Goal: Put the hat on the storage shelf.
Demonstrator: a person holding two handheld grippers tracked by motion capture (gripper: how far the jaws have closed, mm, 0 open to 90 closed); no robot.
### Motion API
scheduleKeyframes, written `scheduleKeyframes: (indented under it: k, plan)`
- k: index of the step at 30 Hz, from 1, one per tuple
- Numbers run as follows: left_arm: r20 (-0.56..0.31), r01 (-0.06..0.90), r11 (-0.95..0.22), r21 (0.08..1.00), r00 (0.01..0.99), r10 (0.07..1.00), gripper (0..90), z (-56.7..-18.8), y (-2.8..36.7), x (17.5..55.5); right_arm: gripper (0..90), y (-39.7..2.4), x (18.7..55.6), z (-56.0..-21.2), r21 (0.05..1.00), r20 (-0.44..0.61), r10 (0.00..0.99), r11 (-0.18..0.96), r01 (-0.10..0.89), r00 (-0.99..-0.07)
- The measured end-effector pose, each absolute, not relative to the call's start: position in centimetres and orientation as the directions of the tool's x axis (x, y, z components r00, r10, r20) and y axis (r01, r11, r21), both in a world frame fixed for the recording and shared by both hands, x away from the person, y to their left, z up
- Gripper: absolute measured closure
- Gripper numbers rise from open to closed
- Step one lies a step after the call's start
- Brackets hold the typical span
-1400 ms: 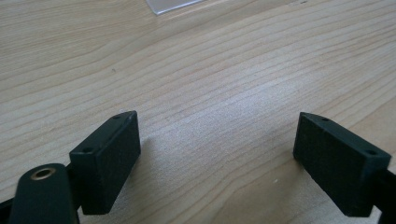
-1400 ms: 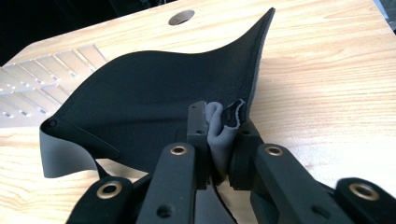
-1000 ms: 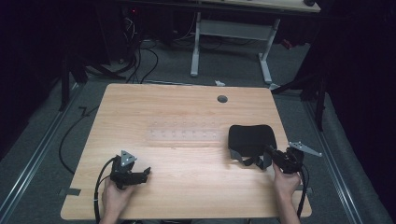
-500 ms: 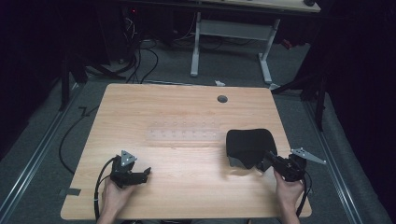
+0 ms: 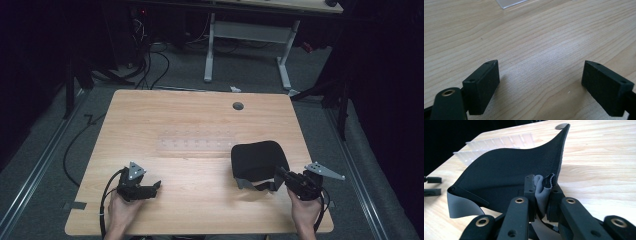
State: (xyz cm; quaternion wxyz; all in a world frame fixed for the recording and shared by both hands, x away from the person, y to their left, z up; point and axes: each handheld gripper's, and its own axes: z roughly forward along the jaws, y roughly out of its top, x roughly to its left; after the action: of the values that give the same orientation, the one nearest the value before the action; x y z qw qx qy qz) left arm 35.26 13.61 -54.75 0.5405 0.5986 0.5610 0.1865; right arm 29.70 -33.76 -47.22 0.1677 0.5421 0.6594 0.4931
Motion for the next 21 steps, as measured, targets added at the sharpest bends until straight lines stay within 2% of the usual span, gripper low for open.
scheduleKeyframes:
  k: [5,21]
  plan:
    - [-0.395,0.459,0.222,0.860,0.325,0.859,15.3,-54.2,13.6,34.9,81.9,-32.6,29.8,-46.9,0.837,0.314,0.865,-0.057,0.545,-0.392]
    - [-0.366,0.461,0.147,0.875,0.432,0.824,12.2,-53.3,11.3,32.9,81.9,-29.5,30.4,-46.5,0.833,0.316,0.822,-0.001,0.553,-0.474]
